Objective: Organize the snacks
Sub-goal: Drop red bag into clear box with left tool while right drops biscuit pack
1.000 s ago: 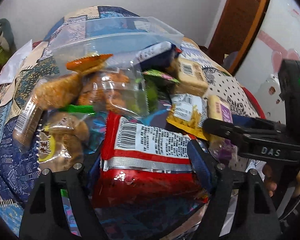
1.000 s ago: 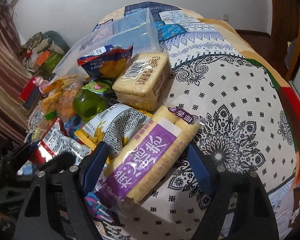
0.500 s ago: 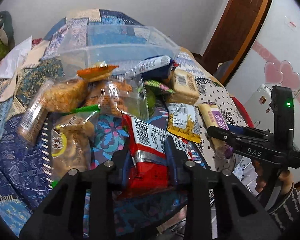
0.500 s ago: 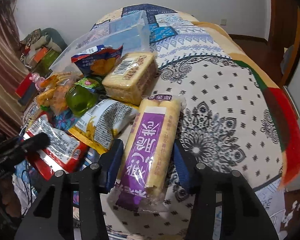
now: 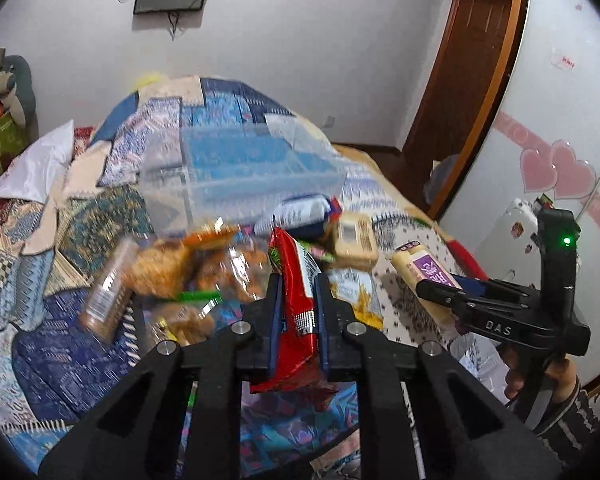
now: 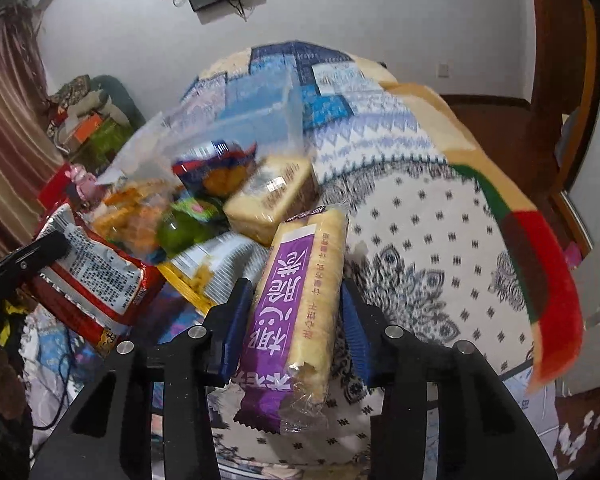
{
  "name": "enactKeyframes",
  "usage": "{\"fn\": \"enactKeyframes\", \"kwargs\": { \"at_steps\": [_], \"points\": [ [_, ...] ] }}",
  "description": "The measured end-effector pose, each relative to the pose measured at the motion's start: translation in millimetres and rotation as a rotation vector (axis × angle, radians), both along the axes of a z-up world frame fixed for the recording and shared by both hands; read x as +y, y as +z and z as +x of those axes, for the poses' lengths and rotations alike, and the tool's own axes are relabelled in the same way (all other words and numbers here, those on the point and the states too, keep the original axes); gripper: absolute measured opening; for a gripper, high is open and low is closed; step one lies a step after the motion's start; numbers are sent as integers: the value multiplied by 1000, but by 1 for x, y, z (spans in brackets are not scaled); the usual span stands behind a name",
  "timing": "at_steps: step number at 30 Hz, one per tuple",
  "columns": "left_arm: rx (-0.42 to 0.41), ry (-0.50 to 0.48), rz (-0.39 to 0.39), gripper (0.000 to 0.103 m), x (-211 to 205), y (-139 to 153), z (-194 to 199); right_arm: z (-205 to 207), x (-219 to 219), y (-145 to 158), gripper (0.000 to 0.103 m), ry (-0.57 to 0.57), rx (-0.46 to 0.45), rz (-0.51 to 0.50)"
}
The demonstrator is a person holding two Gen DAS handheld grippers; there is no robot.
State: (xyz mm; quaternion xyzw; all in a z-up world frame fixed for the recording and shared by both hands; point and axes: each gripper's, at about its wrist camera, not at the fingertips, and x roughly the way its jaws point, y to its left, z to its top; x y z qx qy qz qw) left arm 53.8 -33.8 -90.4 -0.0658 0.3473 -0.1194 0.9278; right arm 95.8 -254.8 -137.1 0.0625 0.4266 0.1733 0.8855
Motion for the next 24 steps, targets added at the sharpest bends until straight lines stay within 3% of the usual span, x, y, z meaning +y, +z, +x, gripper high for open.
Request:
{"fn": "enactKeyframes", "kwargs": {
  "at_steps": [14, 24],
  "points": [
    [-154, 48, 11, 14, 22, 61, 34, 31, 38, 55, 41, 85, -180, 70],
    [-165, 99, 6, 14, 42, 60, 92, 74, 66, 62, 41, 109, -227, 88]
  ]
}}
